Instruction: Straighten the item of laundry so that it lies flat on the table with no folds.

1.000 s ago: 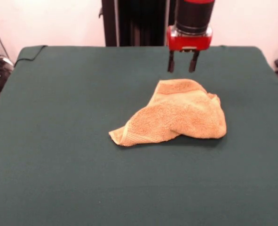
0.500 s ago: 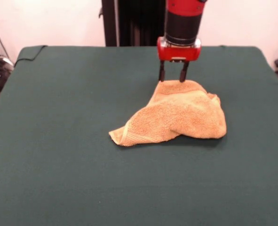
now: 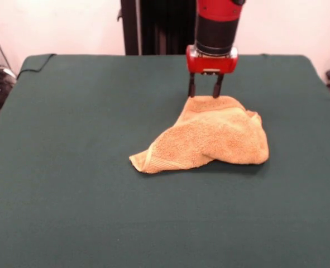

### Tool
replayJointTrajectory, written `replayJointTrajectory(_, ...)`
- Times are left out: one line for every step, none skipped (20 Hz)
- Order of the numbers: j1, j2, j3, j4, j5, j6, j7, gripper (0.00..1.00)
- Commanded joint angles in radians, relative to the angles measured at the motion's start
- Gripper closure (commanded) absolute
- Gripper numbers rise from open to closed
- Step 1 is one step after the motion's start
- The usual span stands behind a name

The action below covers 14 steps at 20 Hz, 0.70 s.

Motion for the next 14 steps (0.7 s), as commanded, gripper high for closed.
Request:
replayJointTrajectory(0.006, -0.007, 0.067, -0.054, 0.089, 0.089, 0.220, 0.00)
replayJointTrajectory(0.006, 0.004, 0.072, -0.057, 0.093, 0.074, 0.225, 0.00)
replayJointTrajectory(0.009, 0.011, 0.071, -0.062, 0.097, 0.066, 0.227, 0.00)
replayJointTrajectory(0.012, 0.018, 0.070, -0.067, 0.101, 0.058, 0.230, 0.00)
replayJointTrajectory(0.015, 0.021, 0.068, -0.073, 0.104, 0.057, 0.229, 0.00)
replayJointTrajectory(0.017, 0.024, 0.065, -0.080, 0.106, 0.056, 0.229, 0.00)
replayJointTrajectory(0.017, 0.024, 0.066, -0.083, 0.109, 0.060, 0.227, 0.00)
replayJointTrajectory(0.015, 0.024, 0.069, -0.086, 0.112, 0.067, 0.224, 0.00)
replayJointTrajectory(0.015, 0.022, 0.070, -0.089, 0.116, 0.074, 0.221, 0.00)
replayJointTrajectory(0.016, 0.017, 0.071, -0.091, 0.121, 0.090, 0.218, 0.00)
replayJointTrajectory(0.017, 0.011, 0.070, -0.091, 0.125, 0.100, 0.216, 0.00)
replayJointTrajectory(0.018, -0.001, 0.068, -0.089, 0.129, 0.123, 0.214, 0.00)
replayJointTrajectory(0.019, -0.011, 0.067, -0.087, 0.131, 0.135, 0.211, 0.00)
replayJointTrajectory(0.024, -0.031, 0.060, -0.084, 0.134, 0.168, 0.210, 0.00)
